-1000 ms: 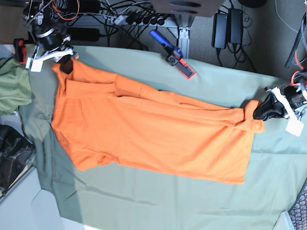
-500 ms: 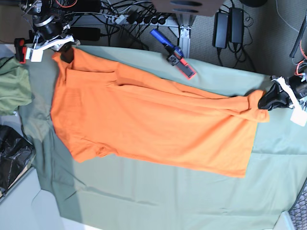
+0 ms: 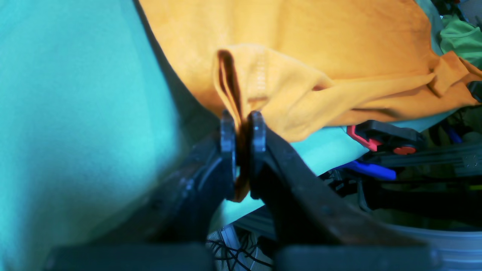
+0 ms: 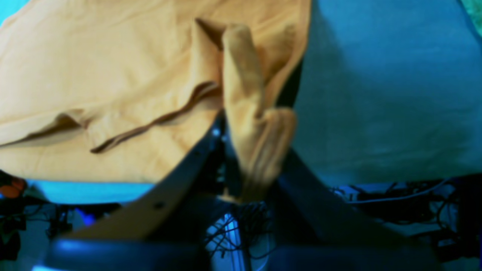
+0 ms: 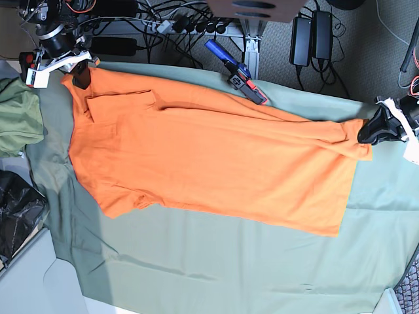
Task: Fold the T-shirt properly
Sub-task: 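Pull the folded shirt taut with both grippers, then release, then grasp the shirt's opposite edge with both grippers and fold it over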
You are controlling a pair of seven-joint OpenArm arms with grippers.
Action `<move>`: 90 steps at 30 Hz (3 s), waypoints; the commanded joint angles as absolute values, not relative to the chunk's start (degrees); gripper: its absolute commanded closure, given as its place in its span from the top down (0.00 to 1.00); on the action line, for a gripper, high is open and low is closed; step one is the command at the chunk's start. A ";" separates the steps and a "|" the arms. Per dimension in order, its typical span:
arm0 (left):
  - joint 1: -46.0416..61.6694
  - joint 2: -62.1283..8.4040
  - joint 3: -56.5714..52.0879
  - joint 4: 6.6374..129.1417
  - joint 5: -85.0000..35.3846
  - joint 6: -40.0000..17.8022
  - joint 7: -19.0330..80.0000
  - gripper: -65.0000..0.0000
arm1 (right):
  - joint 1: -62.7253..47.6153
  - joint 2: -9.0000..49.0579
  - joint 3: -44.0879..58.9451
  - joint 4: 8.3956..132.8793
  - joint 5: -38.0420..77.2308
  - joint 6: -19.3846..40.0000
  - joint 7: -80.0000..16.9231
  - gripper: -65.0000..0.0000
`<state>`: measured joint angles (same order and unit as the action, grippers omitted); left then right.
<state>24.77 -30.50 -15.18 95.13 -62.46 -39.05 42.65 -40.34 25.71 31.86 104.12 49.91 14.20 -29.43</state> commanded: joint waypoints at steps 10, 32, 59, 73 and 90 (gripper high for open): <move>24.77 -31.59 -15.77 96.05 -62.81 -40.00 41.08 0.02 | -40.66 26.59 32.60 104.99 49.89 18.44 -28.05 0.00; 19.81 -31.59 -14.59 95.98 -54.65 -40.00 34.48 0.55 | -40.14 25.54 32.62 105.06 43.72 18.44 -25.15 0.57; 17.45 -34.61 -14.59 95.98 -55.11 -40.00 37.87 0.55 | 15.25 28.25 24.71 57.65 31.18 20.93 -24.23 0.57; 14.98 -34.59 -14.59 95.39 -50.70 -40.00 33.17 0.55 | 24.10 24.99 10.98 50.68 30.83 22.59 -24.05 0.57; -15.14 -31.22 1.15 60.49 -47.35 -40.00 27.79 0.55 | 23.94 21.76 10.83 50.68 29.39 22.74 -27.07 0.57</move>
